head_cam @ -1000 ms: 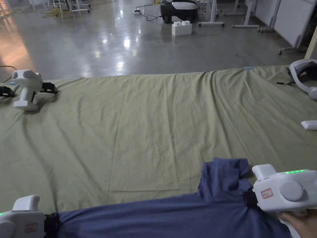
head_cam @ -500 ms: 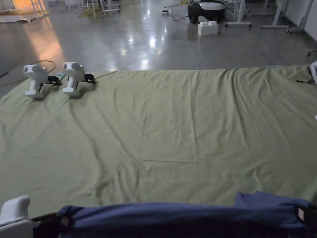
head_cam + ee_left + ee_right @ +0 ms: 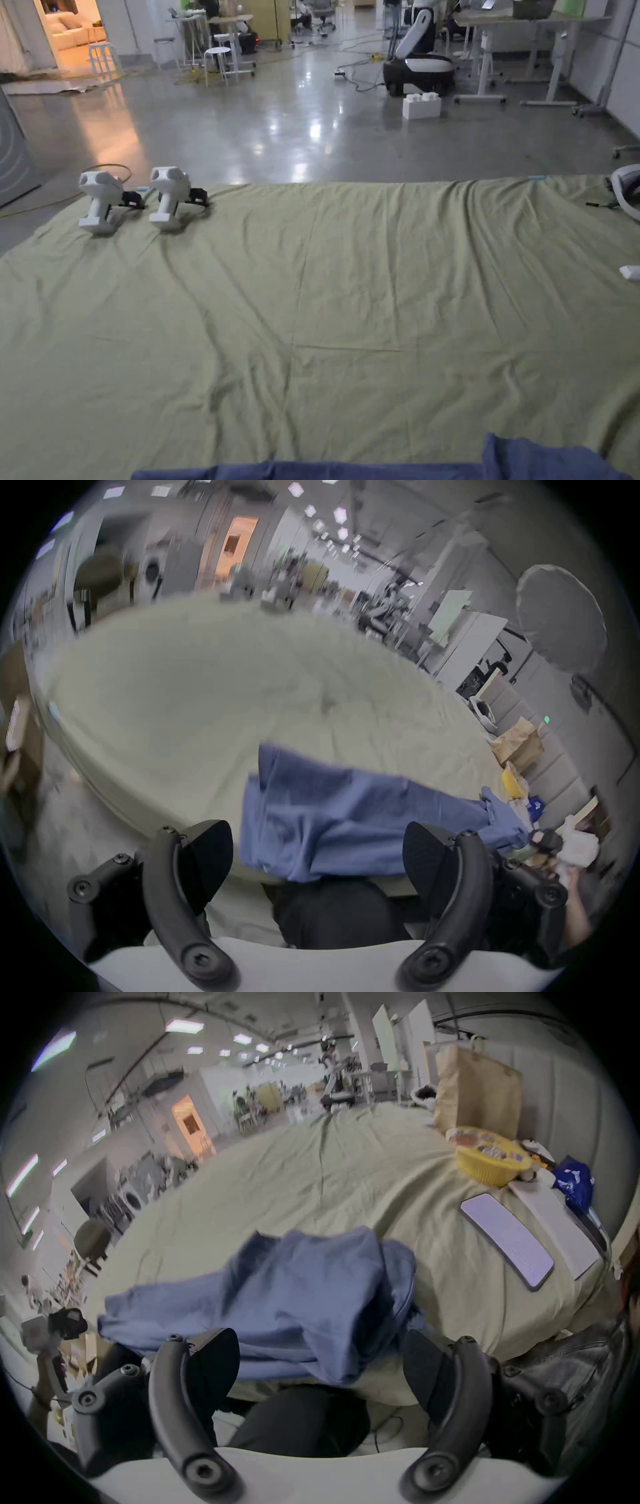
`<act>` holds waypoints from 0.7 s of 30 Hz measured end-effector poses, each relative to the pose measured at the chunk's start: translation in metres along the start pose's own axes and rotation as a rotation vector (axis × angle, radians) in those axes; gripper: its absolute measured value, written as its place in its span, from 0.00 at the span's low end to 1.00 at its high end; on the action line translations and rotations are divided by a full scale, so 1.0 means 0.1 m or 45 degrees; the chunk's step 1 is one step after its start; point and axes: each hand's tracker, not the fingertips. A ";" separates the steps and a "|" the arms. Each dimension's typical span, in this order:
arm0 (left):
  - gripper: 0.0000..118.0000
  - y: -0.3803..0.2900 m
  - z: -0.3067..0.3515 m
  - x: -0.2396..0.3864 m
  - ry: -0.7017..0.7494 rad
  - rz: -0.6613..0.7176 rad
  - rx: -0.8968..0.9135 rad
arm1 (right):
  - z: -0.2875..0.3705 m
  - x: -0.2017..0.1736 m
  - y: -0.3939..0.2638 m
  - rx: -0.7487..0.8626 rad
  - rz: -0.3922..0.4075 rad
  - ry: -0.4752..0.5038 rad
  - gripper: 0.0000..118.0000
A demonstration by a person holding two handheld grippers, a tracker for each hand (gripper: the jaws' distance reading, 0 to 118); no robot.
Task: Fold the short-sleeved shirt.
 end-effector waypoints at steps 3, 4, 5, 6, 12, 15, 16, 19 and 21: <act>0.92 0.18 0.46 0.34 0.010 -0.148 0.270 | 0.42 -0.23 0.15 0.199 0.103 -0.014 0.87; 0.92 0.24 0.61 0.45 0.012 -0.175 0.349 | 0.56 -0.34 0.20 0.263 0.139 -0.032 0.87; 0.92 0.30 0.77 0.60 0.021 -0.204 0.415 | 0.70 -0.45 0.25 0.346 0.175 -0.039 0.87; 0.92 0.35 0.89 0.71 0.020 -0.245 0.462 | 0.84 -0.54 0.28 0.407 0.211 -0.036 0.87; 0.65 0.42 1.37 1.15 0.017 -0.343 0.758 | 1.28 -1.09 0.42 0.710 0.385 -0.121 0.42; 0.02 0.49 1.41 1.27 0.027 -0.370 0.717 | 1.34 -1.22 0.43 0.776 0.461 -0.150 0.05; 0.02 0.48 1.42 1.30 0.054 -0.361 0.733 | 1.36 -1.24 0.43 0.779 0.463 -0.083 0.05; 0.01 0.51 1.48 1.35 0.001 -0.369 0.709 | 1.33 -1.33 0.42 0.756 0.506 -0.097 0.03; 0.01 0.46 1.46 1.38 0.013 -0.441 0.716 | 1.32 -1.36 0.38 0.783 0.525 -0.099 0.02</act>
